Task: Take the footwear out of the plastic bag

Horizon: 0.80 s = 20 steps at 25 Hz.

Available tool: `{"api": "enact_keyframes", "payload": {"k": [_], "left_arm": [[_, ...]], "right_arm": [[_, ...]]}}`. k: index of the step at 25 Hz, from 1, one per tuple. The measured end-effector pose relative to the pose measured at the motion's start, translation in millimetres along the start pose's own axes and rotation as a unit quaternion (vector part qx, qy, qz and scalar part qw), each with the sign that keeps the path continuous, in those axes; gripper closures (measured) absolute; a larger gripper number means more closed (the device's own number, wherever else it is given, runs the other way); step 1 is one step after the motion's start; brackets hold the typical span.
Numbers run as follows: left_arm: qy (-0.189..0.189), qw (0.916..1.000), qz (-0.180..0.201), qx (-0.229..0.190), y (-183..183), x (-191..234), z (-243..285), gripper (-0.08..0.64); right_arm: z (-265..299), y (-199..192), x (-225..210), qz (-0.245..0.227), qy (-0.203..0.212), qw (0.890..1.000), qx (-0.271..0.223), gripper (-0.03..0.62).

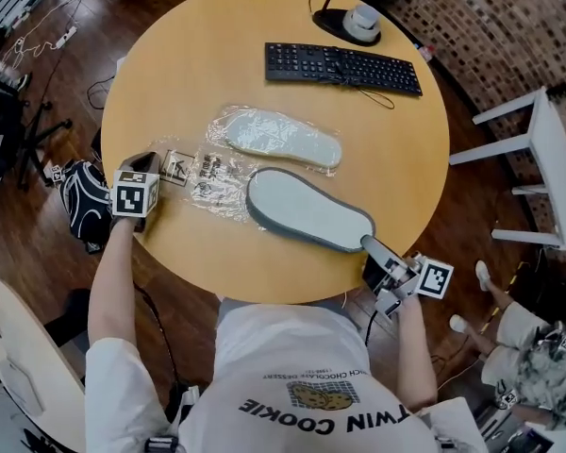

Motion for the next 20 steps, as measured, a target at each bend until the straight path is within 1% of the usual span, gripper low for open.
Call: {"api": "enact_keyframes", "payload": {"k": [6,11,15,20], "left_arm": [[0.001,1.0000,-0.004,0.001,2.4,-2.8,1.2,0.558],[0.004,1.0000,-0.003,-0.001,2.7,-5.0,2.1,0.560],[0.004,1.0000,-0.002,-0.002,2.0,-4.8,0.8,0.560],[0.001,1.0000,0.000,-0.004,1.6,-5.8,1.3,0.560]], "right_arm": [[-32.0,8.9,8.3,0.006,0.016,1.000,-0.024,0.526],[-44.1,12.3,28.7,0.009,0.058,0.998,-0.040,0.526],[-15.5,11.1,48.4,-0.004,0.085,0.996,-0.027,0.526],[46.2,0.4,67.0,-0.028,0.090,0.996,0.000,0.526]]}}
Point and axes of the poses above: the fingertips, and each gripper's own axes: z forward along the fingers, x to its left, y out of its top, the point moved 5 cm from there along -z, backward along the fingers, and after that the axes turned 13 degrees about -y, right-handed, at the moved point
